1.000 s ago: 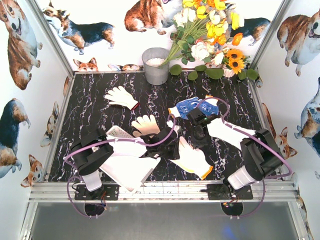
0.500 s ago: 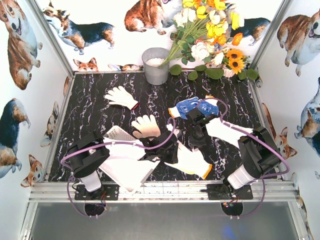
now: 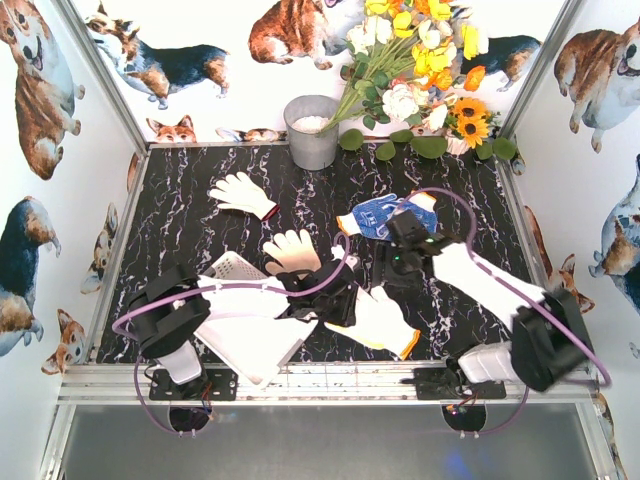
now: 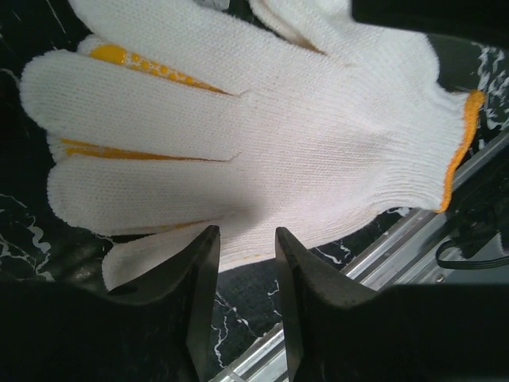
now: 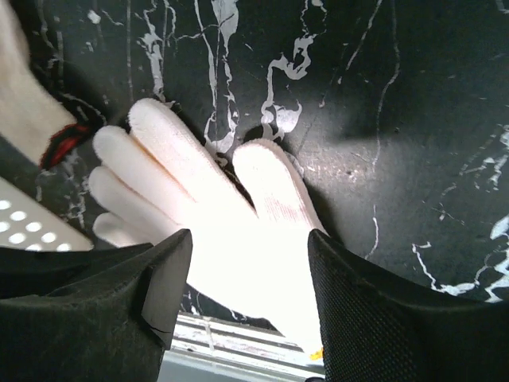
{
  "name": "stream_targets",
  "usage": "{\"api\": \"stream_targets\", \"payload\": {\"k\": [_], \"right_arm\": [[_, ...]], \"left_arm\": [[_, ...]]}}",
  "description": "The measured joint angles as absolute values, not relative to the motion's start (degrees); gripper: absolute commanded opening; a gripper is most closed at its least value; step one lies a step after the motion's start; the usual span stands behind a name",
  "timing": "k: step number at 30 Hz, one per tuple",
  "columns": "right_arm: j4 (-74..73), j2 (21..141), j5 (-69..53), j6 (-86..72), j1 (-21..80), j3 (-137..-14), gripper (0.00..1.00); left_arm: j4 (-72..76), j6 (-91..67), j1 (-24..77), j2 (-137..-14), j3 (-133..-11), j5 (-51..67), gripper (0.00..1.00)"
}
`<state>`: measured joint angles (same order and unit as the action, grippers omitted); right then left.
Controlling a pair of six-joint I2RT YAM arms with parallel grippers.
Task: Put the gloves into the storage basket
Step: Adjust the glove at the center of the board.
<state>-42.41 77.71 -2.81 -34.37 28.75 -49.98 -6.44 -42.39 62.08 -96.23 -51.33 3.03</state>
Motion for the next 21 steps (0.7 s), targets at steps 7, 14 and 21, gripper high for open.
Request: {"api": "stream_targets", "payload": {"k": [7, 14, 21], "right_arm": [[-43.75, 68.36, -7.44, -33.30, 22.50, -43.99, 0.63], [-44.88, 68.12, -11.27, -33.08, 19.92, -37.41, 0.60], [-43.29, 68.34, -12.19, -32.73, 18.44, -35.64, 0.52]], "left_arm": [[-7.66, -42.39, 62.08, -93.41, -53.19, 1.63, 0.31], [-7.14, -42.76, 62.08, -94.91, -54.43, 0.67, 0.23], [-7.07, -43.40, 62.08, -99.22, -54.52, 0.08, 0.17]]}}
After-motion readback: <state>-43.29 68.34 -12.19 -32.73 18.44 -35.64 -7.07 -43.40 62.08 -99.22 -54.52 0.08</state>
